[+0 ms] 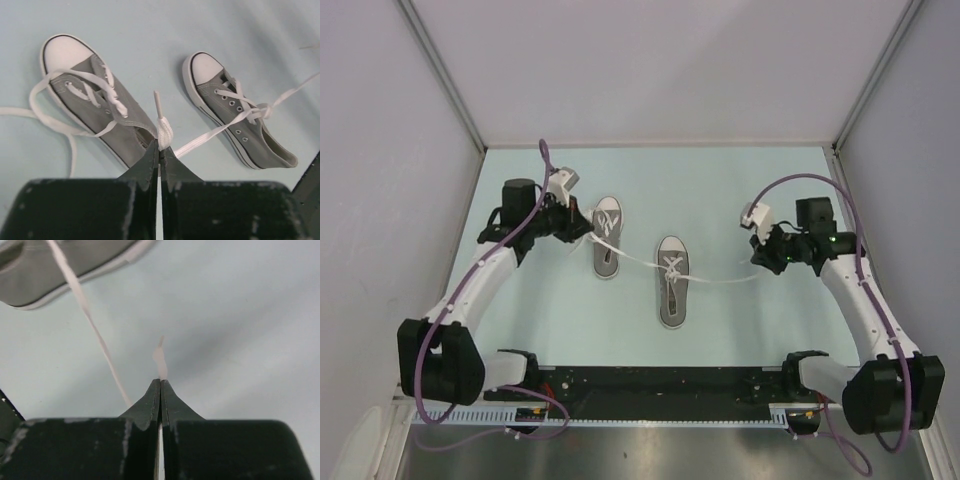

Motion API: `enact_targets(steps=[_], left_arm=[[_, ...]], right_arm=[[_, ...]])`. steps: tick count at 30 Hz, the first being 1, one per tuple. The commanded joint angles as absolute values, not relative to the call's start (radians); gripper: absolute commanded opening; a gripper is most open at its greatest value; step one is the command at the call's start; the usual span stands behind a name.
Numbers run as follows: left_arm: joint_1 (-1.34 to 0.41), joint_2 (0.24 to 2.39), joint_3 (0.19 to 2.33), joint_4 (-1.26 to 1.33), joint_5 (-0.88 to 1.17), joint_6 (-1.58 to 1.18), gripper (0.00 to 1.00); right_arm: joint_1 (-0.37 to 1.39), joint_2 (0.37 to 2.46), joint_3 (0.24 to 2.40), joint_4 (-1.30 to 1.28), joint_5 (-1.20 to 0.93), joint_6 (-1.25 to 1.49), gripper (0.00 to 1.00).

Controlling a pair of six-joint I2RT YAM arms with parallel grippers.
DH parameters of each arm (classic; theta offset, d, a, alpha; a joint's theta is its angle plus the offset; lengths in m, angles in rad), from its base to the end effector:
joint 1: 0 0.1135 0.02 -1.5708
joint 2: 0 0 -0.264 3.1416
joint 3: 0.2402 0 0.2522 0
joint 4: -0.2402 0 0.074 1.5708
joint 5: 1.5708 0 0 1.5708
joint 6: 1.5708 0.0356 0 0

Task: Tie the shoes

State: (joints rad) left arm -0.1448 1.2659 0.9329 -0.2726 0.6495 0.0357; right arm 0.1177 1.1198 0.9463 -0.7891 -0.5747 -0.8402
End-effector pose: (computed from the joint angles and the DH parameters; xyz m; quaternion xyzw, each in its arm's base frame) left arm 0.2700 -0.0611 0.2837 0.2231 0.8227 -0.3062 0.4238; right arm 0.2122 0.0446 0.2827 -0.4970 0.7729 0.1515 0.3642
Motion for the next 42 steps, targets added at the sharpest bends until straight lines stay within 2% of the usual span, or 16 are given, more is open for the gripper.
enact_targets(steps=[1,9,17,27,33,42], left_arm=[[-0.109,1.220,0.927,-0.334,0.557,0.081,0.00],[-0.051,1.197,0.939,-0.377,0.448,0.107,0.00],[0.023,1.075,0.870,-0.428,0.379,0.181,0.00],[0.044,0.968,0.779,-0.544,0.361,0.334,0.00],[0.044,0.948,0.746,-0.568,0.354,0.383,0.00],[0.044,1.000,0.692,-0.540,0.219,0.445,0.00]], right_arm=[[-0.012,1.098,0.953,-0.828,-0.572,-0.827,0.00],[-0.192,1.078,0.953,-0.910,-0.617,-0.914,0.00],[-0.189,1.114,0.943,-0.956,-0.635,-0.951,0.00],[-0.206,1.134,0.804,-0.908,-0.476,-1.074,0.00],[-0.216,1.170,0.756,-0.812,-0.417,-1.063,0.00],[-0.213,1.299,0.755,-0.707,-0.387,-1.029,0.00]])
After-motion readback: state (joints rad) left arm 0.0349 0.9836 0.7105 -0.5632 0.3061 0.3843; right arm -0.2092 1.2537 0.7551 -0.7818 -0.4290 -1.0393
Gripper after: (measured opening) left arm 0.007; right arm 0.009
